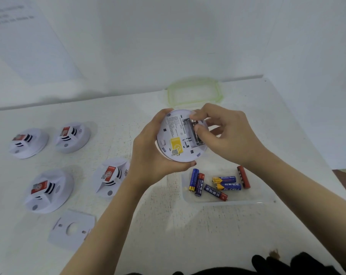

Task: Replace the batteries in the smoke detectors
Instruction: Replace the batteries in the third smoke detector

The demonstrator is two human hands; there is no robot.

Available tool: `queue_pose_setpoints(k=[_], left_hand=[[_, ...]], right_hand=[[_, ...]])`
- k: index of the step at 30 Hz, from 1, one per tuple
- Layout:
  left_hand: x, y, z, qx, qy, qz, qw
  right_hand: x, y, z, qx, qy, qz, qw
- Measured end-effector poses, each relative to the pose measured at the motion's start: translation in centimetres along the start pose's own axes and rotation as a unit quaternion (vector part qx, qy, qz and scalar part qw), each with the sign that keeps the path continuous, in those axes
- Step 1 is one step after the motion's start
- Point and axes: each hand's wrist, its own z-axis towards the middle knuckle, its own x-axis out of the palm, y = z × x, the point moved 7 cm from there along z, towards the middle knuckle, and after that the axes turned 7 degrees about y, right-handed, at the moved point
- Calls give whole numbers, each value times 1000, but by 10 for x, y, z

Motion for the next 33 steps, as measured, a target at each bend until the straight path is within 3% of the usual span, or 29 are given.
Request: queue_pose_setpoints(k=[8, 14, 17, 19, 21, 23, 26, 30, 33], left_hand=[[1, -11, -3, 12, -4, -8, 1000], [-1, -5, -2, 12, -2, -32, 999], [-9, 4, 0, 0, -19, -19, 1000], [-17, 9, 3, -8, -40, -19, 999], [-24, 12, 8, -8, -57, -11, 998], [-25, 15, 10, -9, -59, -2, 998], [-21, 21, 9, -15, -55, -3, 998], [-21, 24, 5, -19, -55, 3, 998], [-23, 25, 2, -23, -56, 12, 998]], right_hand=[[-3, 8, -9, -58, -31, -84, 994], [-1, 11, -6, -95, -6, -118, 988], [0, -1, -1, -34, 35, 3, 999], [2, -13, 2, 37, 65, 161, 984], [-2, -29, 6, 100, 43, 210, 972], [-11, -41, 13, 125, 34, 108, 986], [-12, -56, 27, 124, 93, -92, 984], [5, -72, 39, 151, 216, -216, 940], [14, -76, 48, 156, 235, -325, 902]])
